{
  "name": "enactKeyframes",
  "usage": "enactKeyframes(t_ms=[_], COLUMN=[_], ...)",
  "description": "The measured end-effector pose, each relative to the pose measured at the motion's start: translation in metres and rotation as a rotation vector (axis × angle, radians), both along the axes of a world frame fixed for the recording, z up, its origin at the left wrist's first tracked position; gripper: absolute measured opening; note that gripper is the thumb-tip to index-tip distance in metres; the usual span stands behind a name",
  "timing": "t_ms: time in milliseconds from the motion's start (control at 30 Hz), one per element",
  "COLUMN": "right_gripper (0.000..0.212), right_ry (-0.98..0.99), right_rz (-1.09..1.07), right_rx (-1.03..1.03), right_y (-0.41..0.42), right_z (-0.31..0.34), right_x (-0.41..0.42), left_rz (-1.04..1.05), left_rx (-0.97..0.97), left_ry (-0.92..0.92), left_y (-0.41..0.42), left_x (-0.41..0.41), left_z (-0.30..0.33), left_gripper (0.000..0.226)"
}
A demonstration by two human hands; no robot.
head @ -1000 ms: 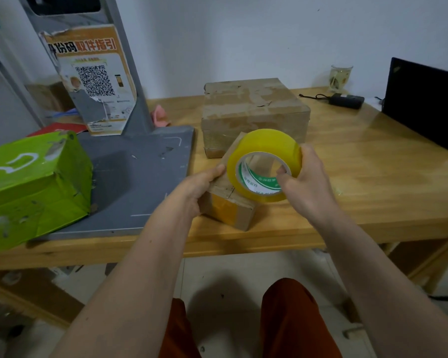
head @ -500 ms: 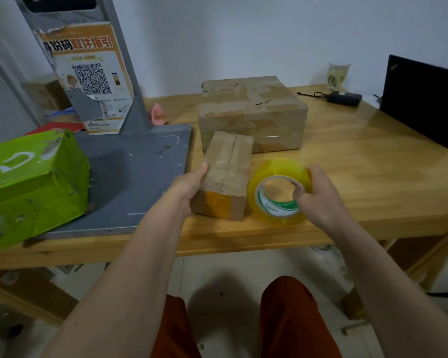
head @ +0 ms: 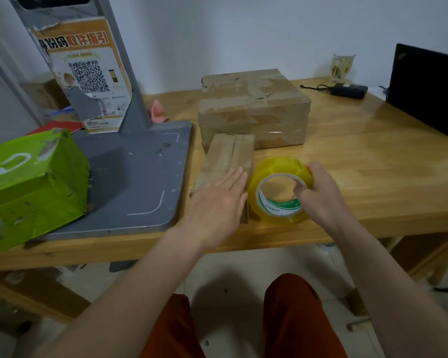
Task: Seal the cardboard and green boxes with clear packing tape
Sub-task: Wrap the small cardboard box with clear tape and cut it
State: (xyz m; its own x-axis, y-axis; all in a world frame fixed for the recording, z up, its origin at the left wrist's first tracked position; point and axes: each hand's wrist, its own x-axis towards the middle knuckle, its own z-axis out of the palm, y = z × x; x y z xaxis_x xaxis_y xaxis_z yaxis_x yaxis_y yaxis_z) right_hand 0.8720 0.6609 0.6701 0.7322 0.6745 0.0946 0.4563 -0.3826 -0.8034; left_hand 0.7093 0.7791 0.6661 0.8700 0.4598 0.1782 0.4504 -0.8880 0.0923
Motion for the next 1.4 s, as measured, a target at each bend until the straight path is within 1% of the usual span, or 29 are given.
enactKeyframes(t_ms=[67,100,133,167,233,267,300,367,467,533,600,633,700,767,800,867,900,933,967,1000,1033,1067,1100,1167,1200,1300,1333,1367,1400], right_gripper=[0.015,0.015,0.015,0.015,0.016,0.016,0.017,0.019,0.020,0.019,0.023,0.027,0.039,0.050,0.051,0.045,0.040,0.036,0.035,0.038,0.043,0.045,0.042,0.031,0.027,0.019,0.021,0.024,0.026], right_ry=[-0.005,-0.005,-0.005,-0.005,-0.004,-0.007,-0.010,-0.012,-0.012,-0.018,-0.032,-0.045,-0.100,-0.144,-0.125,-0.010,0.059,0.127,0.189,0.235,0.247,0.234,0.206,0.147,0.104,0.012,0.019,0.071,0.170], right_rz=[0.006,0.010,0.014,0.020,0.024,0.022,0.020,0.019,0.009,0.014,0.041,0.046,0.021,-0.033,-0.050,-0.057,-0.046,-0.026,0.001,0.025,0.041,0.056,0.069,0.075,0.071,0.108,0.119,0.118,0.102], right_rx=[0.007,0.005,0.003,0.001,0.004,0.008,0.010,0.005,-0.027,-0.051,-0.044,-0.023,0.056,0.192,0.279,0.383,0.383,0.377,0.369,0.350,0.327,0.310,0.299,0.301,0.299,0.268,0.258,0.266,0.297], right_y=[0.000,0.000,0.000,0.000,-0.001,-0.001,-0.001,-0.001,-0.001,-0.002,-0.001,0.000,0.001,0.004,0.006,0.014,0.019,0.025,0.029,0.032,0.034,0.037,0.038,0.041,0.042,0.046,0.047,0.047,0.045], right_z=[0.000,0.000,-0.001,-0.002,-0.002,-0.002,-0.002,-0.003,-0.001,0.003,0.013,0.020,0.038,0.057,0.063,0.066,0.062,0.055,0.048,0.040,0.037,0.035,0.036,0.040,0.040,0.041,0.042,0.046,0.051], right_x=[0.000,0.000,0.001,0.002,0.002,0.001,0.001,0.001,0.001,0.000,0.000,-0.001,-0.001,-0.003,-0.006,-0.016,-0.022,-0.028,-0.034,-0.038,-0.042,-0.043,-0.043,-0.042,-0.040,-0.038,-0.037,-0.036,-0.032], left_rz=[-0.028,-0.021,0.014,0.076,0.225,0.302,0.374,0.460,0.453,0.451,0.458,0.454,0.426,0.358,0.320,0.295,0.286,0.278,0.288,0.296,0.267,0.199,0.132,0.032,0.006,0.009,0.022,0.030,0.031], left_rx=[-0.021,-0.090,-0.182,-0.248,-0.203,-0.173,-0.179,-0.272,-0.354,-0.373,-0.445,-0.515,-0.720,-0.962,-1.073,-1.206,-1.241,-1.244,-1.169,-1.033,-0.900,-0.805,-0.789,-0.864,-0.870,-0.770,-0.747,-0.726,-0.710], left_ry=[-0.224,-0.278,-0.255,-0.152,0.112,0.180,0.204,0.195,0.145,0.073,-0.027,-0.106,-0.328,-0.566,-0.654,-0.720,-0.727,-0.726,-0.712,-0.709,-0.725,-0.758,-0.771,-0.740,-0.724,-0.685,-0.686,-0.695,-0.709], left_y=[-0.007,-0.007,-0.006,-0.005,-0.003,-0.002,0.000,0.005,0.009,0.009,0.012,0.012,0.014,0.007,0.000,-0.013,-0.017,-0.020,-0.020,-0.017,-0.011,-0.003,0.004,0.014,0.018,0.026,0.026,0.028,0.030], left_x=[-0.003,-0.004,-0.004,-0.003,0.004,0.008,0.012,0.017,0.016,0.013,0.010,0.008,0.007,0.007,0.009,0.015,0.018,0.020,0.021,0.020,0.019,0.017,0.015,0.008,0.006,0.005,0.003,0.001,-0.001], left_z=[-0.005,-0.003,0.000,0.005,0.011,0.014,0.016,0.020,0.025,0.024,0.021,0.020,0.017,0.015,0.014,0.006,0.000,-0.003,-0.003,0.000,0.001,0.003,0.005,0.010,0.010,0.002,-0.001,-0.005,-0.009], left_gripper=[0.049,0.049,0.055,0.069,0.102,0.113,0.120,0.128,0.128,0.125,0.127,0.128,0.126,0.115,0.108,0.094,0.087,0.079,0.072,0.068,0.070,0.071,0.070,0.067,0.064,0.056,0.057,0.058,0.057])
